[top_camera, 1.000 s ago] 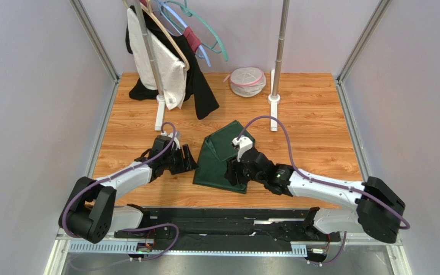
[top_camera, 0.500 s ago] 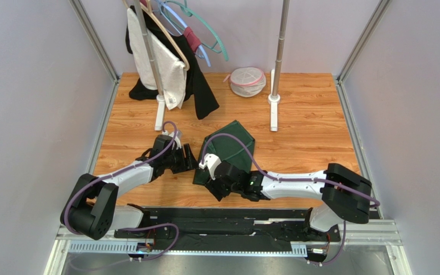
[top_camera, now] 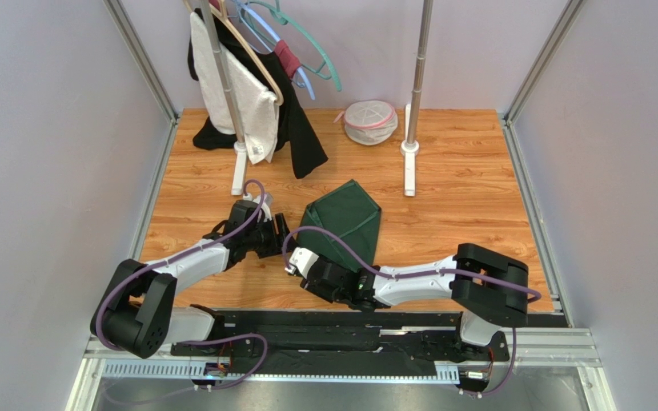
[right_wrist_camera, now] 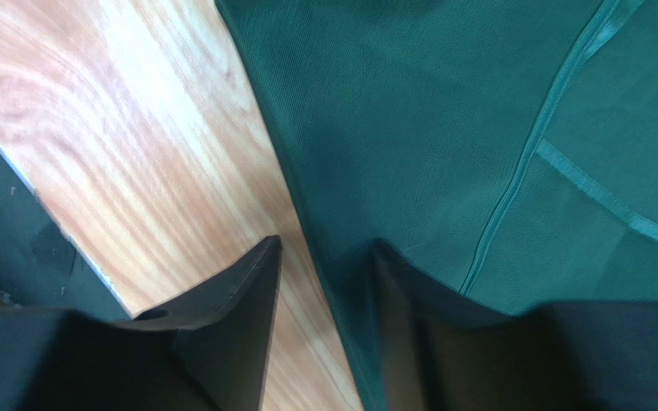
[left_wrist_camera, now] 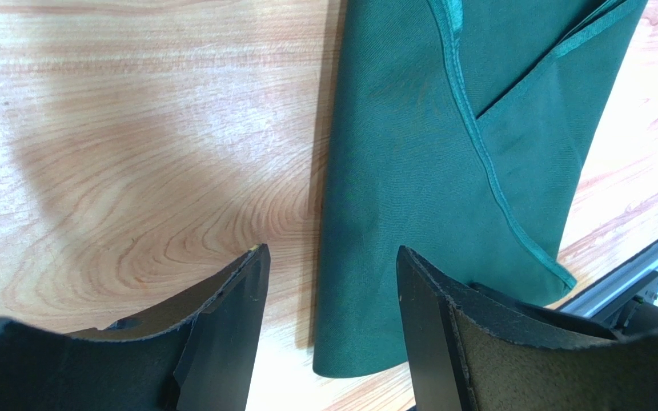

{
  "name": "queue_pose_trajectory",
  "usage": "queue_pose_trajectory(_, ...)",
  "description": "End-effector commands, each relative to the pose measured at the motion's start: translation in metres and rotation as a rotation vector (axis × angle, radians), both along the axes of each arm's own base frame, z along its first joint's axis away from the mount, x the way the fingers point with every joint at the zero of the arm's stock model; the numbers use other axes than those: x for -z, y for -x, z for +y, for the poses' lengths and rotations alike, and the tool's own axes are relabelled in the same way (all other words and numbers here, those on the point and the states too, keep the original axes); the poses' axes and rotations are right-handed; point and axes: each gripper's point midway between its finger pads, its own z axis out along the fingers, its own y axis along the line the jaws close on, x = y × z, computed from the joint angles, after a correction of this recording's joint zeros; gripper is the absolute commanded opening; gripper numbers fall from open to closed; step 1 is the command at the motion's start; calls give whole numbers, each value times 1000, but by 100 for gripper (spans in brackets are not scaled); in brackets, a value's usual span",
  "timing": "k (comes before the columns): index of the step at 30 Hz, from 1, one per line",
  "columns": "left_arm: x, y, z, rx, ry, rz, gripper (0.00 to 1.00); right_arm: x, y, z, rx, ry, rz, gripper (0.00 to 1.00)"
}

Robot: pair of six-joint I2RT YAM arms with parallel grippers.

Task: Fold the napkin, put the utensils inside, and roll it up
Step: Roll the napkin with the utensil

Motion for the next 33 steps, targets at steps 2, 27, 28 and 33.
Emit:
queue_pose_trajectory(2,-17,-16,-7,18,10,-64,65,-4,-13,12,8,30,-112,42)
queue_pose_trajectory(27,-30,3,26,-65,-93,-107,74,-15,10,28,-68,-81,269,0)
queue_pose_trajectory(28,-34,5,27,-66,-85,-120,75,-16,3,25,-42,-101,304,0)
queue_pose_trajectory(33,-31,20,24,-38,-53,-96,75,-26,-5,31,-50,-213,483,0)
